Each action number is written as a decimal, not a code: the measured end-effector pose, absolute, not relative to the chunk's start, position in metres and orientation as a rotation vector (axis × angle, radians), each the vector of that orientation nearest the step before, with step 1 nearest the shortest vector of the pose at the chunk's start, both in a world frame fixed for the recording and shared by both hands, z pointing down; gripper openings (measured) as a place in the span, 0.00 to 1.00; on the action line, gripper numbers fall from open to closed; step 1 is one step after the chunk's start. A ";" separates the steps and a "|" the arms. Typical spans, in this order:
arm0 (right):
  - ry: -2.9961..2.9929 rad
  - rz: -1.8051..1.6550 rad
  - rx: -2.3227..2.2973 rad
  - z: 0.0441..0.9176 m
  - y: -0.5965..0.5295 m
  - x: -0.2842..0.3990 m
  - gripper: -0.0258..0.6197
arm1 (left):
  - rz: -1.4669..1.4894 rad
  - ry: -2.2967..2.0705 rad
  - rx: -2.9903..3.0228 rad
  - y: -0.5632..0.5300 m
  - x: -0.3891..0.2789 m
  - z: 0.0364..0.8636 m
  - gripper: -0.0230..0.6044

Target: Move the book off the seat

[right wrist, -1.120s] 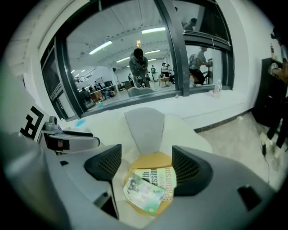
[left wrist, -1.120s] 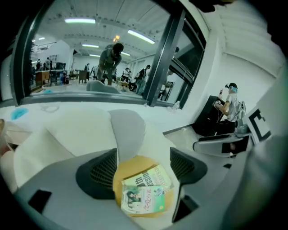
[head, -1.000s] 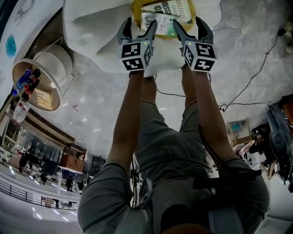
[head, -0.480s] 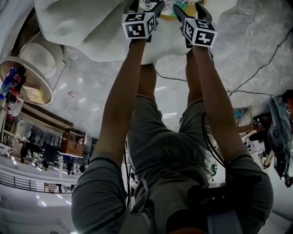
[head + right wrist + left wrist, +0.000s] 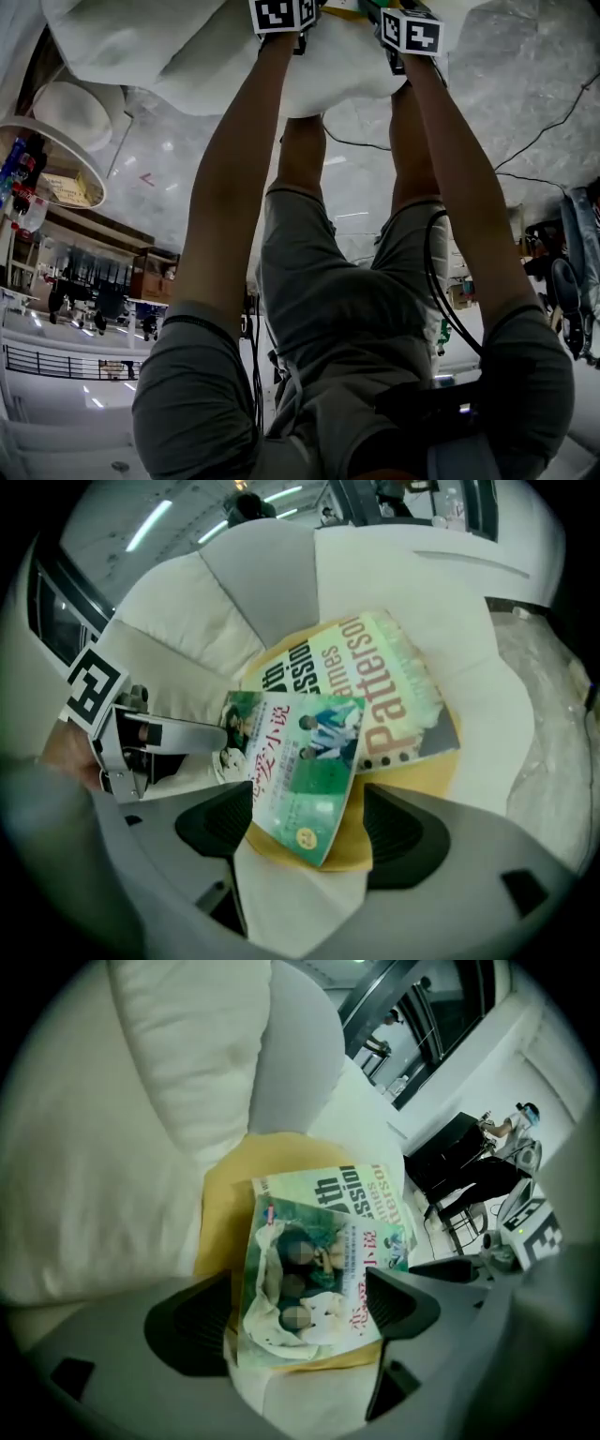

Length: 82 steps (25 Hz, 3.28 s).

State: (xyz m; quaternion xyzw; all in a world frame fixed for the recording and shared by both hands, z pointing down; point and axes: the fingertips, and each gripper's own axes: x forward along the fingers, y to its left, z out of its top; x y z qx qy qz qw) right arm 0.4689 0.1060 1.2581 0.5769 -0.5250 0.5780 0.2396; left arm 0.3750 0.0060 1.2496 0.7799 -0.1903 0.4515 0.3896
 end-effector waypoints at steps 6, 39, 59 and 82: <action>-1.424 1.661 1.474 1.281 0.117 0.452 0.60 | 1.166 -0.441 1.980 0.012 0.375 1.249 0.75; -1.520 1.529 1.425 1.199 0.082 0.483 0.60 | 1.140 -0.497 1.959 0.027 0.377 1.199 0.75; -1.595 1.416 1.665 1.180 0.039 0.512 0.60 | 1.081 -0.682 2.124 -0.029 0.413 1.179 0.75; -1.699 1.175 1.865 1.032 -0.021 0.542 0.59 | 0.881 -0.836 2.309 -0.087 0.440 1.031 0.75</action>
